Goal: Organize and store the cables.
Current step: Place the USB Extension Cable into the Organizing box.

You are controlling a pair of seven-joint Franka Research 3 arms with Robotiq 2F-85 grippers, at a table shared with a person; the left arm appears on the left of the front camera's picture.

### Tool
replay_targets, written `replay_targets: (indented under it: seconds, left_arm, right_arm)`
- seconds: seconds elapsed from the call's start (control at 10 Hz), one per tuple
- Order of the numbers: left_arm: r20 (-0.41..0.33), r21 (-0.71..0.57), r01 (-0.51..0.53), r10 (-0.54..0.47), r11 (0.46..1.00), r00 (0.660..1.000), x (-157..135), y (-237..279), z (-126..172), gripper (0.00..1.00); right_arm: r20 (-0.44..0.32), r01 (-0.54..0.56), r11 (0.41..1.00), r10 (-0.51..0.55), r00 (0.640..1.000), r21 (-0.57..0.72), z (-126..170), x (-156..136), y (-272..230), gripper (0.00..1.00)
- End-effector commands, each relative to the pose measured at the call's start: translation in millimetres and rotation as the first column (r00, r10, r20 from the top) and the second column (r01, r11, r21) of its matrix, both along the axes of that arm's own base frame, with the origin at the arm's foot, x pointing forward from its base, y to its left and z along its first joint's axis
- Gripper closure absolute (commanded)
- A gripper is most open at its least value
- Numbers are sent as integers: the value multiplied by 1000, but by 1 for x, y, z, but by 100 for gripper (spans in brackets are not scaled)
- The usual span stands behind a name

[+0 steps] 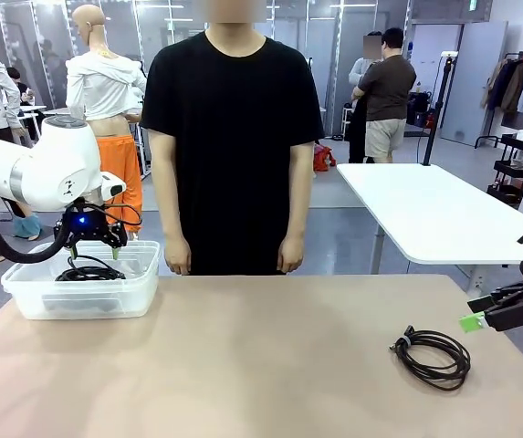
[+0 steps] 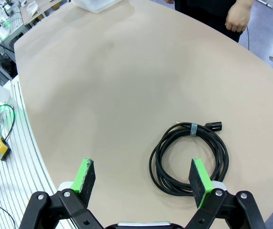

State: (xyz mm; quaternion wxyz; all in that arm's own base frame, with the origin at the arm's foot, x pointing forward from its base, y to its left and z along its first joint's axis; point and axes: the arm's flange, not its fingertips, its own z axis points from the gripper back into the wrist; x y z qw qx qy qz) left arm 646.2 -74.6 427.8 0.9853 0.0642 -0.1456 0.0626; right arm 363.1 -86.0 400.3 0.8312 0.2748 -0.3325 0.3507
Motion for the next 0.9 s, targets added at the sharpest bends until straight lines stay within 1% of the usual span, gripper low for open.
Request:
replay_targets:
  seconds: [0.0, 0.8]
  left_arm:
    - [2, 3, 8, -8, 1000, 1000, 6, 0, 0, 0]
    - [2, 3, 8, -8, 1000, 1000, 6, 0, 0, 0]
  right_arm:
    - [11, -2, 1000, 2, 1000, 9, 0, 0, 0, 0]
    - [11, -2, 1000, 2, 1000, 9, 0, 0, 0, 0]
